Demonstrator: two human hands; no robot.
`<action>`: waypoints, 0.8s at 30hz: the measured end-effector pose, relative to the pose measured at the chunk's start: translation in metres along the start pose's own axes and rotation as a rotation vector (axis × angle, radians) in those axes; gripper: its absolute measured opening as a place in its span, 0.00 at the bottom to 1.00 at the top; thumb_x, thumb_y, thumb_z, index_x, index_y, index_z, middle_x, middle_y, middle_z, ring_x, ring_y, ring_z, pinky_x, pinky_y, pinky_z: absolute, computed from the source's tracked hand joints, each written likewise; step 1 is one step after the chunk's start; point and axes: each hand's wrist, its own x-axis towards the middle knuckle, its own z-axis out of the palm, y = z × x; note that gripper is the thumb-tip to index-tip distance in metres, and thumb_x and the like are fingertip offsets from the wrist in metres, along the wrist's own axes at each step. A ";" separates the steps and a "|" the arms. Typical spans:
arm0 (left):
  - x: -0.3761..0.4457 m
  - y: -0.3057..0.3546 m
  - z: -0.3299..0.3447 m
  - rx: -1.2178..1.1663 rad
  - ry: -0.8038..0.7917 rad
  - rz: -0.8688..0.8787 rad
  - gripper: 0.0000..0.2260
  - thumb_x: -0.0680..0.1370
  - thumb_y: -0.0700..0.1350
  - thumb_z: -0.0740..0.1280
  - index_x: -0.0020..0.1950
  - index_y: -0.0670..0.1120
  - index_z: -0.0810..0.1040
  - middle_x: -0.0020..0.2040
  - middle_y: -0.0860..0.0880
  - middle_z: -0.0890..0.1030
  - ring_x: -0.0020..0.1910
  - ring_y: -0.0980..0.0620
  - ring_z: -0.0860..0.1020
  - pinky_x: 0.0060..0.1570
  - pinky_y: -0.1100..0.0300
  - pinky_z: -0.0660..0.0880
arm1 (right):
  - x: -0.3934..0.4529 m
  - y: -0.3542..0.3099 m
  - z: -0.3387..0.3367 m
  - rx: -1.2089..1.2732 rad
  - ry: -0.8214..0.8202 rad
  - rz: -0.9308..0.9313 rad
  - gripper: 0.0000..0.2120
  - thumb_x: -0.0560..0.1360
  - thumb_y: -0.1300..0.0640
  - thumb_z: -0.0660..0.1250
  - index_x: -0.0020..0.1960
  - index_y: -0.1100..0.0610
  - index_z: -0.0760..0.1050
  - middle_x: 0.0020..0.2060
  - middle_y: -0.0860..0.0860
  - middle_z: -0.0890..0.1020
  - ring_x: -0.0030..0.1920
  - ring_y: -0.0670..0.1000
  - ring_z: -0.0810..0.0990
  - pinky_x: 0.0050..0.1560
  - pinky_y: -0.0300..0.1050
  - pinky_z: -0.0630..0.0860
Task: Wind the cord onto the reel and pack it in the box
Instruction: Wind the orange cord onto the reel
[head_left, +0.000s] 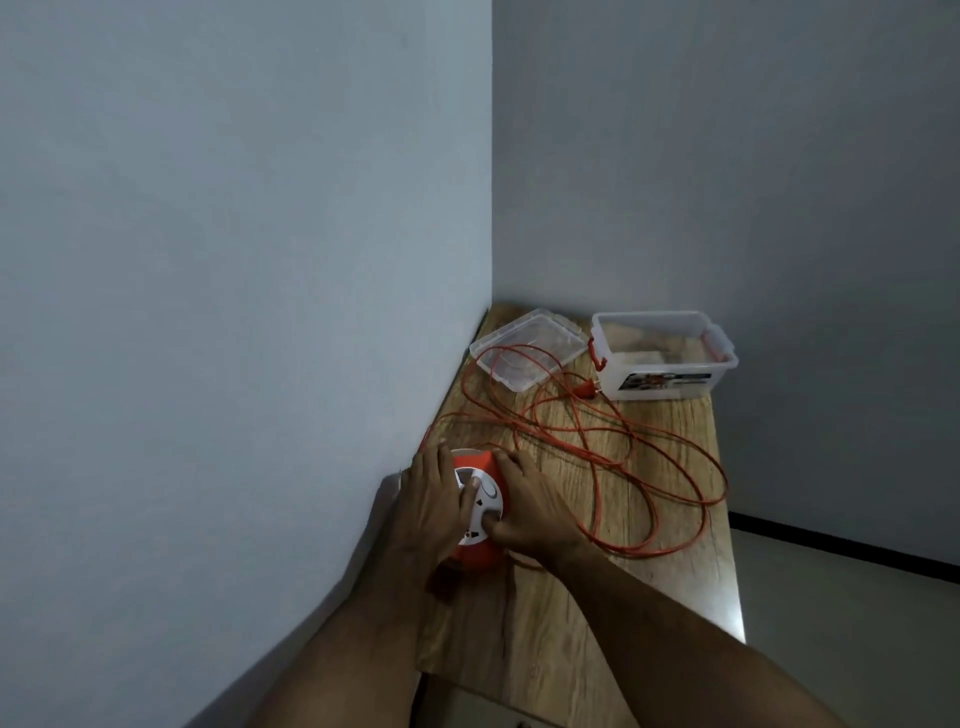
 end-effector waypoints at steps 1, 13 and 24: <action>0.010 0.004 -0.006 0.038 0.038 0.039 0.34 0.78 0.65 0.59 0.77 0.45 0.62 0.72 0.44 0.71 0.68 0.46 0.72 0.69 0.48 0.70 | 0.005 0.000 -0.007 0.011 0.024 0.005 0.41 0.69 0.51 0.74 0.78 0.57 0.62 0.69 0.53 0.71 0.66 0.53 0.74 0.60 0.38 0.71; 0.139 0.108 -0.109 -0.018 0.265 0.428 0.24 0.80 0.59 0.53 0.60 0.43 0.76 0.57 0.43 0.79 0.53 0.47 0.77 0.55 0.53 0.74 | 0.075 0.011 -0.131 -0.014 0.338 -0.031 0.41 0.69 0.46 0.74 0.77 0.53 0.62 0.67 0.50 0.72 0.65 0.52 0.75 0.64 0.49 0.78; 0.198 0.180 -0.161 -0.156 0.119 0.524 0.15 0.81 0.60 0.60 0.47 0.48 0.70 0.43 0.52 0.75 0.41 0.53 0.74 0.41 0.61 0.69 | 0.107 0.038 -0.207 -0.053 0.447 -0.127 0.42 0.69 0.50 0.76 0.79 0.55 0.62 0.64 0.51 0.73 0.60 0.49 0.76 0.59 0.41 0.79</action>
